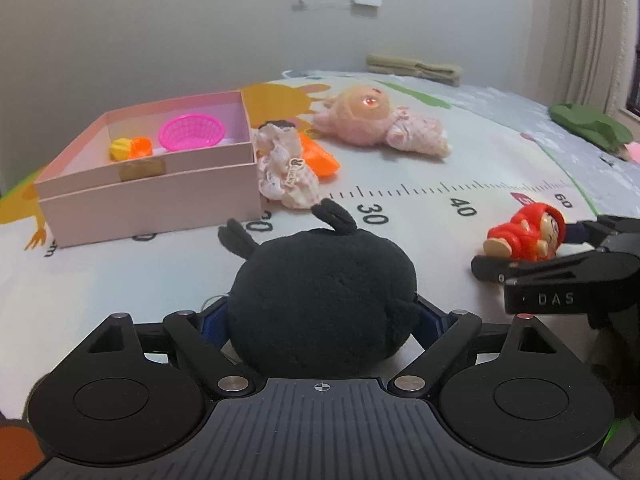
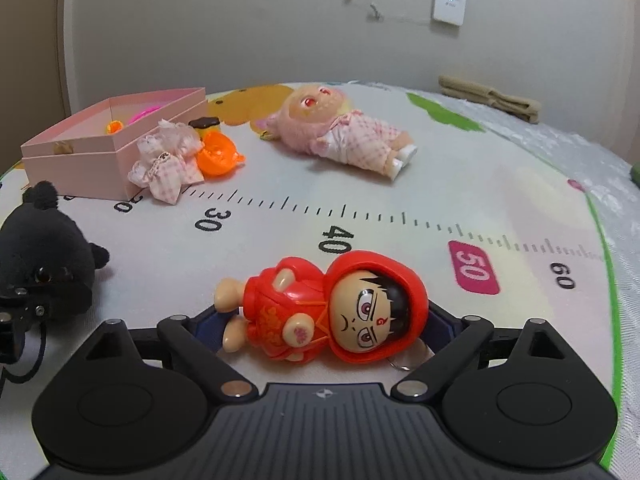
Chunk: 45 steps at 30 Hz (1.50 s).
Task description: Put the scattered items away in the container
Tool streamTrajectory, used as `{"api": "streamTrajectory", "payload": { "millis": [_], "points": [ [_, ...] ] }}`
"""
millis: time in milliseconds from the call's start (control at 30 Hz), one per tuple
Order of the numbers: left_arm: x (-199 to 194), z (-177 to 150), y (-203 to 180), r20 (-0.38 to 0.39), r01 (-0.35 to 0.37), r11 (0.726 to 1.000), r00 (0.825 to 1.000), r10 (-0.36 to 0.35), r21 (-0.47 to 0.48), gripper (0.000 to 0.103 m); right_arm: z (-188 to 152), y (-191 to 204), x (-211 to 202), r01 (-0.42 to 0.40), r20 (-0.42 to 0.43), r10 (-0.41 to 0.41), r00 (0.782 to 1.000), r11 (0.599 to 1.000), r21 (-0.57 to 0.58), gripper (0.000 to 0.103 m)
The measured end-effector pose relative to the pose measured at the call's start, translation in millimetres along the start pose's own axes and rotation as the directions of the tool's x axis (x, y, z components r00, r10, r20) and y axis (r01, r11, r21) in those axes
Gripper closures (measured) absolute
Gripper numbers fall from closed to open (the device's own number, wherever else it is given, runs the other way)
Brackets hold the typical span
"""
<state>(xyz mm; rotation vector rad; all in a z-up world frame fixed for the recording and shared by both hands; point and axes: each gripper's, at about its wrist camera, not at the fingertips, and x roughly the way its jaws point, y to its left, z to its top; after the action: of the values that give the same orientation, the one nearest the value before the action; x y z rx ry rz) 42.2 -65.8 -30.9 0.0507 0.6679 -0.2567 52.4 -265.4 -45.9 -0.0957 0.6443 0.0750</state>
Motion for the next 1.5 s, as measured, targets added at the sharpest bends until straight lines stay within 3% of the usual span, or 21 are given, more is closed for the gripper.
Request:
{"api": "streamTrajectory", "payload": {
  "millis": [167,367,867,1000,1200,1500],
  "points": [
    [-17,-5,11,0.0,0.024,1.0,1.0,-0.024,0.006,0.013,0,8,-18,-0.011,0.017,0.011,1.0,1.0,0.007,0.009],
    [-52,-9,41,0.017,0.035,0.999,0.999,-0.035,0.007,0.013,4,37,-50,-0.079,0.058,0.078,0.995,0.997,0.005,0.009],
    [-110,-7,104,-0.018,-0.052,0.998,0.998,0.053,0.031,0.012,26,124,-81,-0.261,0.089,0.274,0.958,0.956,-0.132,0.009],
    [-116,-8,108,-0.036,-0.03,0.999,0.999,0.03,0.022,0.012,29,141,-88,-0.282,0.088,0.3,0.95,0.944,-0.169,0.009],
    [-129,-9,104,-0.012,-0.051,0.998,0.999,0.051,0.033,0.012,25,158,-102,-0.301,0.089,0.323,0.942,0.933,-0.198,0.009],
    [-151,-15,80,0.016,-0.107,0.991,0.994,0.106,0.075,0.012,16,146,-110,-0.322,0.116,0.348,0.93,0.926,-0.195,0.009]
  ]
}}
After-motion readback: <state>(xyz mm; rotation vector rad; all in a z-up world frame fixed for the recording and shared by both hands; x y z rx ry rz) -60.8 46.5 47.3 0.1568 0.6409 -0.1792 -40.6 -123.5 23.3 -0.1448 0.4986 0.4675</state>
